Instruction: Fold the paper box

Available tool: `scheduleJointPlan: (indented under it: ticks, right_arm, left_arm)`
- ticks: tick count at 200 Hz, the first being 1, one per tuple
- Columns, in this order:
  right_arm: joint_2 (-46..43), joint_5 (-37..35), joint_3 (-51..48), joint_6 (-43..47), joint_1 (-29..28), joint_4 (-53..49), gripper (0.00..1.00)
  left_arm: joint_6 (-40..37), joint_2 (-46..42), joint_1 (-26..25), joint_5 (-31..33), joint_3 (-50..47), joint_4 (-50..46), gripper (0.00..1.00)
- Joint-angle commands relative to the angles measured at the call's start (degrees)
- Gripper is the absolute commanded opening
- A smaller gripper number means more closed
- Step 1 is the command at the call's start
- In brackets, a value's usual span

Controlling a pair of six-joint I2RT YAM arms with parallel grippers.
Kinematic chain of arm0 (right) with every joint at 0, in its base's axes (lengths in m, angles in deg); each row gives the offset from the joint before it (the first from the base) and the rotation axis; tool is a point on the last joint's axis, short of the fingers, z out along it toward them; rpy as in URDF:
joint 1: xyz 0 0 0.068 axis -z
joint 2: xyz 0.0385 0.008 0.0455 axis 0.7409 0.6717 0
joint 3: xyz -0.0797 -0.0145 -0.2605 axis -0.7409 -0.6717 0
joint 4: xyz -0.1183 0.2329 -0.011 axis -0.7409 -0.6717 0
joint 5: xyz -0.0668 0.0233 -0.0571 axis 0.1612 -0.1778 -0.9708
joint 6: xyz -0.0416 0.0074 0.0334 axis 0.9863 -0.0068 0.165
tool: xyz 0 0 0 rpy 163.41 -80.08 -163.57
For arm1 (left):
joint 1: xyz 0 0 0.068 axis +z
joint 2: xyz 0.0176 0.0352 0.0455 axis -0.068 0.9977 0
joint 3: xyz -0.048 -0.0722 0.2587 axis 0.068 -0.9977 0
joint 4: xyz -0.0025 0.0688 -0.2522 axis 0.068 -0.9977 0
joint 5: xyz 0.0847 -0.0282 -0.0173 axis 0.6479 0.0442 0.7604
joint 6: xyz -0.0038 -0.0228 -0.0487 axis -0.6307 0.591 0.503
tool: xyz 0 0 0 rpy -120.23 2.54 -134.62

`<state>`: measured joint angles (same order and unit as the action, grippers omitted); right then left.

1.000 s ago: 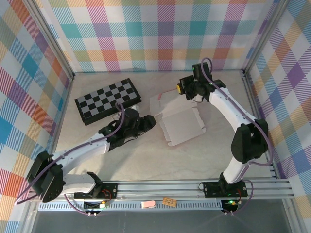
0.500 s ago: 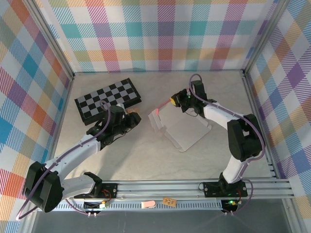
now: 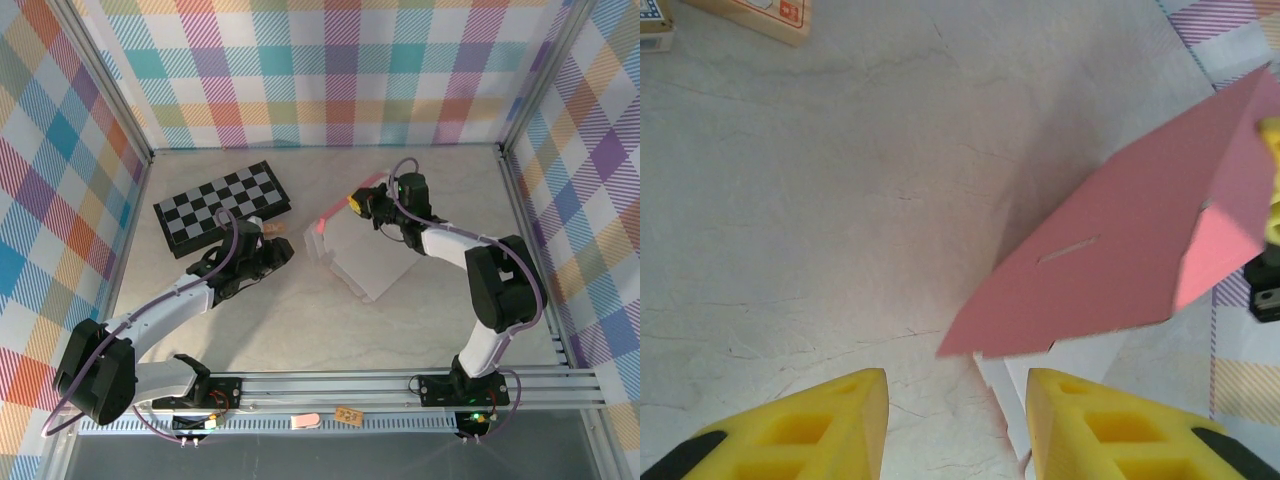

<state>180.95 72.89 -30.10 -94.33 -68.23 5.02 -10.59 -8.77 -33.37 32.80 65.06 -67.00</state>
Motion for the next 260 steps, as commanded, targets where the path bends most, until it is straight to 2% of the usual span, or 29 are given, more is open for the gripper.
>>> scheduleJointPlan:
  ticks: [1,30,72,120,167,219,260]
  right_arm:
    - [2.2,1.3,4.3,-2.6,0.2,9.3,0.0]
    - [4.6,2.2,3.3,-2.6,0.2,11.4,0.0]
    - [9.8,5.2,-3.9,-5.4,0.6,25.9,0.0]
    - [9.6,7.1,-8.2,-2.8,1.3,26.6,0.0]
    - [6.7,7.7,-7.4,4.4,1.5,9.9,0.0]
    - [7.2,6.7,2.1,7.3,1.5,-8.3,0.0]
    - [9.2,7.2,6.7,7.4,1.4,-12.4,0.0]
  left_arm:
    - [-2.0,0.1,0.5,0.3,1.2,-0.2,0.4]
    - [-2.2,0.0,1.3,1.1,1.7,-0.8,0.4]
    - [-2.9,-0.3,1.7,1.2,1.7,-1.5,0.4]
    - [-2.9,-0.2,1.9,0.8,1.0,-0.9,0.39]
    - [-6.6,1.1,2.1,0.2,0.7,0.0,0.38]
    - [-22.1,10.8,4.7,-3.6,4.6,3.7,0.29]
    - [-33.9,19.7,5.3,-7.9,7.8,14.0,0.29]
